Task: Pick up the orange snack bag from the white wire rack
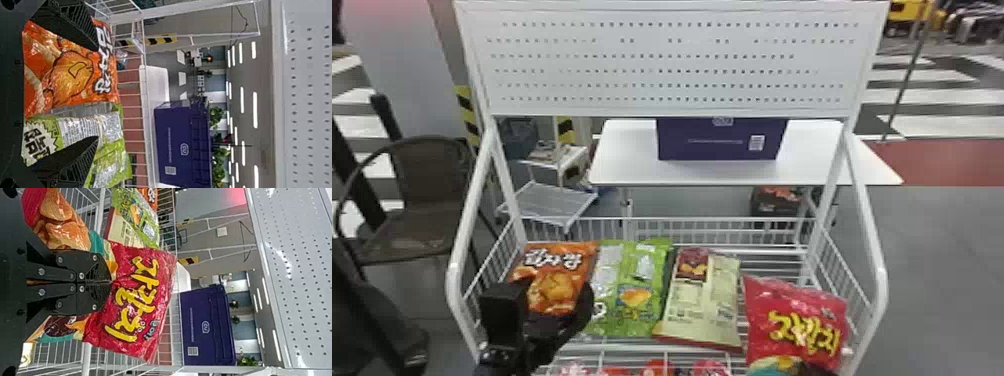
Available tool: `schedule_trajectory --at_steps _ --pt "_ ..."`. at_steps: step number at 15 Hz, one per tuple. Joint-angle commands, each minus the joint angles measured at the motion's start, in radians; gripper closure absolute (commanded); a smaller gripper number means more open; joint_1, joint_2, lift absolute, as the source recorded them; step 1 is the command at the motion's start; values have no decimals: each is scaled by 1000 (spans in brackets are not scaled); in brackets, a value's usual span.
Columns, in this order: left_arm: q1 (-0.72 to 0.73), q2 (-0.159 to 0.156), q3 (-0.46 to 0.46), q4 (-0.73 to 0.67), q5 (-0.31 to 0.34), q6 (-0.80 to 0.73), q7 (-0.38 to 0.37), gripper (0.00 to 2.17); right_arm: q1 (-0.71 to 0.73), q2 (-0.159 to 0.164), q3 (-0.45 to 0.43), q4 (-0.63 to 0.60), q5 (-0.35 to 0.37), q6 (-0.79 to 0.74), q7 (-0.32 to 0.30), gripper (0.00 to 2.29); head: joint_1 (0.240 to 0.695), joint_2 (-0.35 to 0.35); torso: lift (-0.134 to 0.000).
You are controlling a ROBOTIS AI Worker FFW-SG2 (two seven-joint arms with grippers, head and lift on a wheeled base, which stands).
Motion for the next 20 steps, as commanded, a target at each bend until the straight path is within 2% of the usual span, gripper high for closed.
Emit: schedule_trajectory --at_steps 1,6,8,9,14,17,20 --pt "-67 5 2 73 4 45 -9 83 0 -1 0 1 2 0 0 2219 499 0 0" --pt "-150 5 8 207 22 45 -17 97 0 -2 -13 1 2 0 0 2219 499 0 0" --pt "-162 4 11 230 24 45 -21 191 0 -2 -13 2 2 0 0 2219 499 0 0" --pt "-162 5 12 230 25 45 -23 313 -1 -2 -13 2 2 0 0 2219 499 0 0" --pt "-148 4 14 227 33 48 -24 1609 -1 -8 -14 1 0 0 0 2219 499 0 0" --pt "-135 4 16 211 33 48 -18 1663 -1 -11 -14 -1 -4 0 2 2219 499 0 0" --pt "-83 4 35 130 30 38 6 1663 -7 -8 -16 -1 -6 3 2 2219 499 0 0"
